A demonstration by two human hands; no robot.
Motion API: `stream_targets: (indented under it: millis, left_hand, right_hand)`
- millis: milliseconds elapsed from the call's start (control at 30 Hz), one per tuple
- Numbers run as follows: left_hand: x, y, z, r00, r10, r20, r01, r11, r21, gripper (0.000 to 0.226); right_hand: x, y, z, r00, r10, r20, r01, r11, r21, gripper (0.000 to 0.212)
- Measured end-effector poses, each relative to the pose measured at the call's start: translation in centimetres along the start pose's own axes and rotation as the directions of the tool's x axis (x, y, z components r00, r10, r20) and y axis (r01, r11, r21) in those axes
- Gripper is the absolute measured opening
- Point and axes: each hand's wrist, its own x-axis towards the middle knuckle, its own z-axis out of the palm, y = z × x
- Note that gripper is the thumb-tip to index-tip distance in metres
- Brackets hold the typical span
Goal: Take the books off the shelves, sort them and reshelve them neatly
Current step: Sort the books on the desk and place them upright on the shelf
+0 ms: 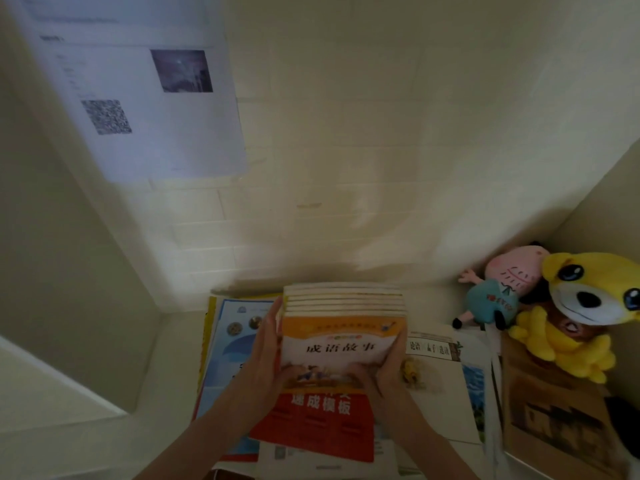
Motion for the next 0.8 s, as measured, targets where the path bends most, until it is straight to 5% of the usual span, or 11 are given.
stream_targets:
  millis: [233,467,667,800]
  left_hand:
    - [0.7,0.3,-0.6,0.959,0.283,-0.002,-0.278,0.943,0.183,0.113]
    - [0.1,0.5,-2.5,0.993,0.116,0.020,-0.117,0.990,0.074,0.058]
    - [-0.6,0.6,-4.7,0.996,0.036,0.085,-0.044,0.995,0.092,0.066]
    - [-0.9,1.2,-6.4,0.997,-0.041,0.072,0.034,0.995,0.098,0.053]
  right_hand:
    - [0.6,0.2,-0.6,0.980,-0.084,-0.182,0.076,0.996,-0.053,0.103]
    - [1.3,-1.8,-0.8,0.975,-0.200,-0.095,0.182,0.968,-0.174,0.064]
    - [2.2,-3.6,0.3,0.971,-0.237,0.009,0.234,0.947,-0.221,0.080]
    - [2.9,-4.4,1.3,0.981,-0.186,0.059,0.194,0.965,-0.177,0.084]
